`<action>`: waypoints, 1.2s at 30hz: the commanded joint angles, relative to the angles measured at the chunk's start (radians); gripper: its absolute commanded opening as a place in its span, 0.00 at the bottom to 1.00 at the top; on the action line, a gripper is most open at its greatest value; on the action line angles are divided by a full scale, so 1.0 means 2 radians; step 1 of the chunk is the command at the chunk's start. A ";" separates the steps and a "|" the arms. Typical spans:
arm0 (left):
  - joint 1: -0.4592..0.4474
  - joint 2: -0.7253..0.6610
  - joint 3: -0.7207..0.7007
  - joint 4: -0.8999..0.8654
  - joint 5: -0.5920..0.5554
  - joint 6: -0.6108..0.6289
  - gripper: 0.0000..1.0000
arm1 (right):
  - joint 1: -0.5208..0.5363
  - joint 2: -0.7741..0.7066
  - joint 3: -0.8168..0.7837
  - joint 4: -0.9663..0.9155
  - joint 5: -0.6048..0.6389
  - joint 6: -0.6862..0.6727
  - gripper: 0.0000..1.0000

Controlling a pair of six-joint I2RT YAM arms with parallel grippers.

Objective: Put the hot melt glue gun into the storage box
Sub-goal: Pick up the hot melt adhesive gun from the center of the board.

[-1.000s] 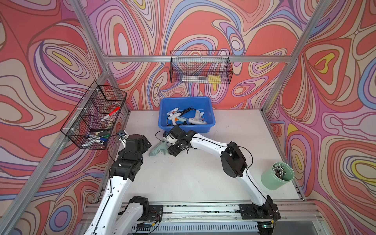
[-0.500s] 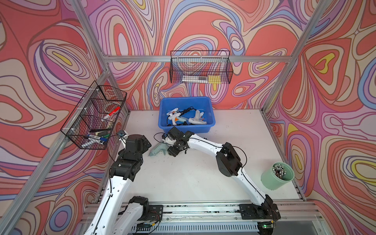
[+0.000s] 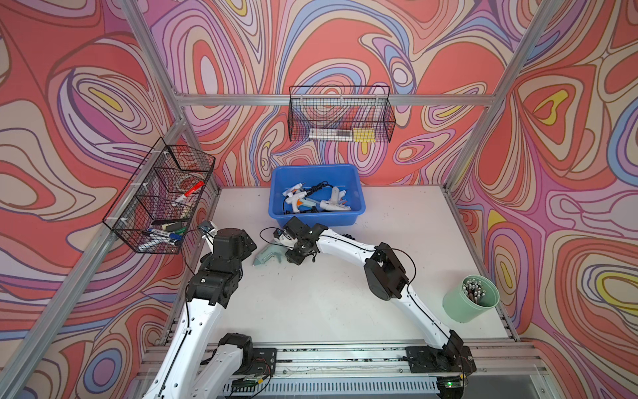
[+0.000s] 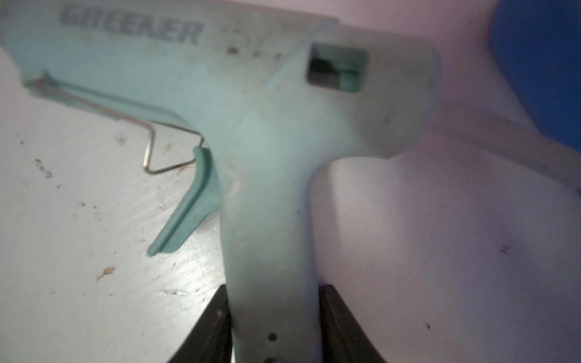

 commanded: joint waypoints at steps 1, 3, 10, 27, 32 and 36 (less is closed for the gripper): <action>0.003 -0.001 0.010 -0.010 -0.011 0.004 0.99 | 0.008 0.003 -0.004 -0.011 0.004 -0.005 0.28; 0.003 0.000 0.010 -0.011 -0.010 0.004 0.99 | 0.014 -0.013 -0.011 -0.009 0.009 -0.007 0.17; 0.003 -0.008 0.010 -0.015 -0.019 0.004 0.99 | 0.026 -0.083 -0.055 0.009 0.043 0.006 0.00; 0.003 -0.015 0.007 -0.011 -0.015 0.004 0.99 | 0.026 -0.272 -0.131 0.029 0.186 0.060 0.00; 0.003 -0.010 0.007 -0.008 -0.005 0.004 0.99 | 0.025 -0.274 -0.092 0.011 0.237 0.045 0.00; 0.003 -0.008 0.006 -0.005 0.004 0.005 0.99 | 0.014 -0.252 -0.033 -0.006 0.263 0.029 0.00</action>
